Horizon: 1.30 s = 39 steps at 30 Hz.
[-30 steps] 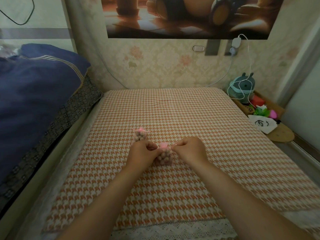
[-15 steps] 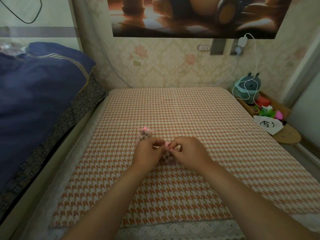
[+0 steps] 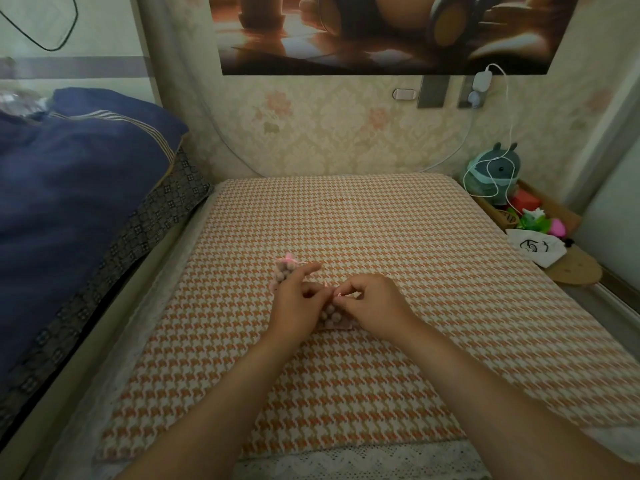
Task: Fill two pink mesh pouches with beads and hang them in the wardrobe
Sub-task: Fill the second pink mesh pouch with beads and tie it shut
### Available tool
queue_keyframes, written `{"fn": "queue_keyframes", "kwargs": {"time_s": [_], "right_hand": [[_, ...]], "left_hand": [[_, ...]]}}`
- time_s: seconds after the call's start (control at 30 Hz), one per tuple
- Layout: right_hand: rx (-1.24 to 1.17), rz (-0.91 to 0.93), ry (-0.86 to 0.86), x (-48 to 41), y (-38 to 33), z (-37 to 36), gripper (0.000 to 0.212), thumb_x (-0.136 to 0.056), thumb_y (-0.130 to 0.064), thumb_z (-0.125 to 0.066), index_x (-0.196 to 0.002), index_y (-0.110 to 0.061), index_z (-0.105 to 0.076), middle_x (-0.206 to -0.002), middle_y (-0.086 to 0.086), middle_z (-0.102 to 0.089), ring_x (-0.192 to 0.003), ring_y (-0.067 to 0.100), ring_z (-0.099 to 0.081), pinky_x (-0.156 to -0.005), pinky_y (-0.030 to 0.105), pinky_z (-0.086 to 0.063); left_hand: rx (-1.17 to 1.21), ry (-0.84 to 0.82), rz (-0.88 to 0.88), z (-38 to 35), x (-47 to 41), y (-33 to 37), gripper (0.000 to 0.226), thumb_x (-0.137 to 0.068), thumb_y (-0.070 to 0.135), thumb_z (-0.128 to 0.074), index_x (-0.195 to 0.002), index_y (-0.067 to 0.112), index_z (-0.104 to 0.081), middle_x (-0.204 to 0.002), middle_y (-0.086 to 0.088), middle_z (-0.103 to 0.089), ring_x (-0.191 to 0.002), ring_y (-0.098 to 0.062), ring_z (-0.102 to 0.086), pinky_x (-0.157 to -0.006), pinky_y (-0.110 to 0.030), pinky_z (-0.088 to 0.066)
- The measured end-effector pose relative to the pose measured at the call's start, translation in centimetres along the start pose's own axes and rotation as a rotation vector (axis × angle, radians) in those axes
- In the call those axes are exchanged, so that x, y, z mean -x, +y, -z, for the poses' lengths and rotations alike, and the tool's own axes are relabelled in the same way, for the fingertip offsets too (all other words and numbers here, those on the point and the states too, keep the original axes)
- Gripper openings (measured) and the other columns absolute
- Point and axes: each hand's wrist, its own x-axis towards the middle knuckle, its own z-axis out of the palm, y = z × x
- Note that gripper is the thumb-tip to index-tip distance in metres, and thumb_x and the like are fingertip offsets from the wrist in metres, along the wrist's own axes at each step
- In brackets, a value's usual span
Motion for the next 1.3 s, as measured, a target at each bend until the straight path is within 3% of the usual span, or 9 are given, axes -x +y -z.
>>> {"fn": "queue_keyframes", "kwargs": {"time_s": [0.23, 0.4, 0.57, 0.67, 0.8, 0.97, 1.1, 1.17, 1.3], "right_hand": [[-0.047, -0.004, -0.055, 0.0, -0.5, 0.9, 0.012, -0.095, -0.028, -0.071, -0.096, -0.031, -0.083, -0.097, -0.018, -0.078, -0.092, -0.001, -0.07, -0.094, 0.036, -0.058], [0.009, 0.036, -0.01, 0.4, -0.8, 0.9, 0.011, -0.091, -0.023, -0.075, -0.097, -0.029, -0.083, -0.094, -0.018, -0.077, -0.086, -0.003, -0.069, -0.087, 0.032, -0.06], [0.027, 0.067, 0.027, 0.3, -1.1, 1.3, 0.01, -0.087, -0.023, -0.079, -0.09, -0.033, -0.081, -0.083, -0.016, -0.077, -0.079, -0.001, -0.071, -0.081, 0.034, -0.061], [0.198, 0.191, -0.031, 0.3, -1.3, 1.8, 0.008, -0.089, -0.028, -0.078, -0.093, -0.034, -0.081, -0.097, -0.019, -0.072, -0.081, 0.0, -0.065, -0.078, 0.028, -0.056], [0.253, 0.271, -0.044, -0.1, -1.6, 2.5, 0.006, -0.088, -0.026, -0.078, -0.091, -0.03, -0.082, -0.12, -0.022, -0.06, -0.09, -0.001, -0.063, -0.082, 0.017, -0.049], [0.054, 0.158, -0.123, -0.5, -1.4, 2.9, 0.012, -0.083, -0.014, -0.082, -0.082, -0.026, -0.083, -0.089, -0.013, -0.074, -0.088, 0.002, -0.067, -0.085, 0.021, -0.052], [-0.054, 0.037, -0.108, -0.2, -1.4, 3.0, 0.012, -0.086, -0.014, -0.081, -0.085, -0.025, -0.084, -0.078, -0.016, -0.076, -0.076, -0.002, -0.07, -0.07, 0.014, -0.053], [-0.103, -0.03, -0.078, -0.1, -1.7, 2.9, 0.009, -0.087, -0.015, -0.081, -0.084, -0.023, -0.083, -0.076, -0.01, -0.077, -0.071, 0.003, -0.071, -0.066, 0.02, -0.057], [-0.347, -0.34, -0.056, 0.0, -2.4, 2.8, 0.006, -0.09, -0.01, -0.077, -0.084, -0.01, -0.08, -0.071, 0.006, -0.076, -0.061, 0.016, -0.069, -0.059, 0.03, -0.062]], "left_hand": [[0.03, 0.023, 0.083, 0.0, -0.3, -0.2, 0.011, -0.087, 0.012, -0.072, -0.094, 0.018, -0.077, -0.091, 0.012, -0.073, -0.092, 0.001, -0.066, -0.081, -0.01, -0.049], [-0.122, -0.043, -0.058, -0.1, -0.6, -0.2, 0.015, -0.09, 0.012, -0.067, -0.098, 0.02, -0.077, -0.089, 0.018, -0.07, -0.087, 0.006, -0.064, -0.075, -0.004, -0.047], [-0.143, -0.055, -0.082, -0.4, -0.4, -0.4, 0.023, -0.09, 0.017, -0.069, -0.113, 0.023, -0.068, -0.084, 0.012, -0.072, -0.08, 0.003, -0.067, -0.073, -0.014, -0.052], [-0.177, -0.072, -0.098, -0.4, -0.5, -0.5, 0.038, -0.091, 0.018, -0.069, -0.127, 0.022, -0.057, -0.086, 0.01, -0.072, -0.08, 0.002, -0.066, -0.074, -0.015, -0.053], [-0.187, -0.151, -0.137, -0.2, -0.5, -0.5, 0.047, -0.089, 0.019, -0.069, -0.132, 0.028, -0.05, -0.088, 0.009, -0.072, -0.075, -0.005, -0.067, -0.073, -0.034, -0.059], [-0.211, -0.22, -0.195, 0.1, -0.2, -0.3, 0.049, -0.088, 0.022, -0.071, -0.131, 0.028, -0.049, -0.087, 0.011, -0.073, -0.072, -0.01, -0.066, -0.069, -0.034, -0.058], [-0.168, -0.223, -0.153, 0.2, -0.1, 0.1, 0.038, -0.088, 0.022, -0.072, -0.122, 0.028, -0.056, -0.084, 0.01, -0.073, -0.07, -0.01, -0.065, -0.067, -0.031, -0.057], [-0.157, -0.207, -0.136, 0.1, -0.1, 0.1, 0.03, -0.087, 0.022, -0.072, -0.115, 0.026, -0.061, -0.083, 0.008, -0.072, -0.064, -0.006, -0.064, -0.063, -0.032, -0.057], [-0.228, -0.126, -0.168, -0.3, 0.3, 0.1, 0.021, -0.087, 0.016, -0.069, -0.104, 0.028, -0.067, -0.084, 0.01, -0.069, -0.063, 0.0, -0.061, -0.064, -0.024, -0.056]]}}
